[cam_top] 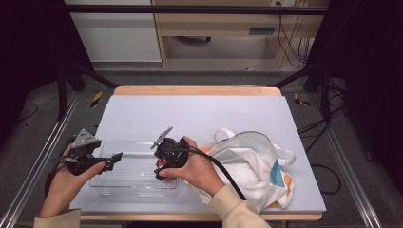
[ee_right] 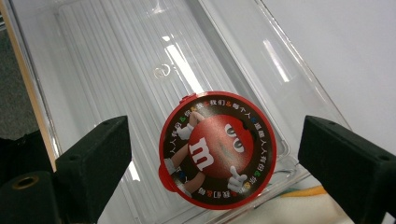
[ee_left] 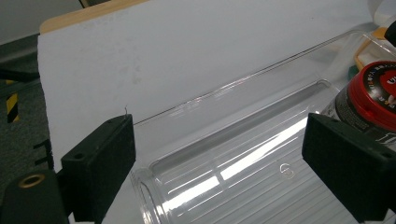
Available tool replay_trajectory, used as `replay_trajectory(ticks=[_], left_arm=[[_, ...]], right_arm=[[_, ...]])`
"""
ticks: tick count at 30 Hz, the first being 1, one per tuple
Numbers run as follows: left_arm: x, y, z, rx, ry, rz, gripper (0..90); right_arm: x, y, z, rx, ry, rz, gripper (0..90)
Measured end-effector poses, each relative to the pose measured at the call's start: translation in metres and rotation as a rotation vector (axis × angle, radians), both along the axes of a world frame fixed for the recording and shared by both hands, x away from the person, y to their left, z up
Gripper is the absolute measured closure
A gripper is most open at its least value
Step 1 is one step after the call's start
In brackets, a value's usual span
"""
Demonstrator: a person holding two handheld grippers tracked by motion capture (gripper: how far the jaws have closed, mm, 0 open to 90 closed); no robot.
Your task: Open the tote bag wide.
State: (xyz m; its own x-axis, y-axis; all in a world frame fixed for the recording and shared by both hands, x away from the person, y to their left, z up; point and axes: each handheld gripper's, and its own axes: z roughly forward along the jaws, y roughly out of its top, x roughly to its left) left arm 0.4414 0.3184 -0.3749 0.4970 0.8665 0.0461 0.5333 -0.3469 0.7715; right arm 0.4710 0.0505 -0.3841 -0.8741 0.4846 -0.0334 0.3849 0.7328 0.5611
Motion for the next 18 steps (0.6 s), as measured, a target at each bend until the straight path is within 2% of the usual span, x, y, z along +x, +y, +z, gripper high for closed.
replay_trajectory(ticks=[18], left_arm=[[0.000, 0.001, -0.001, 0.007, 0.005, 0.004, 9.7]], right_arm=[[-0.005, -0.013, 0.020, 0.055, -0.028, -0.010, 10.3]])
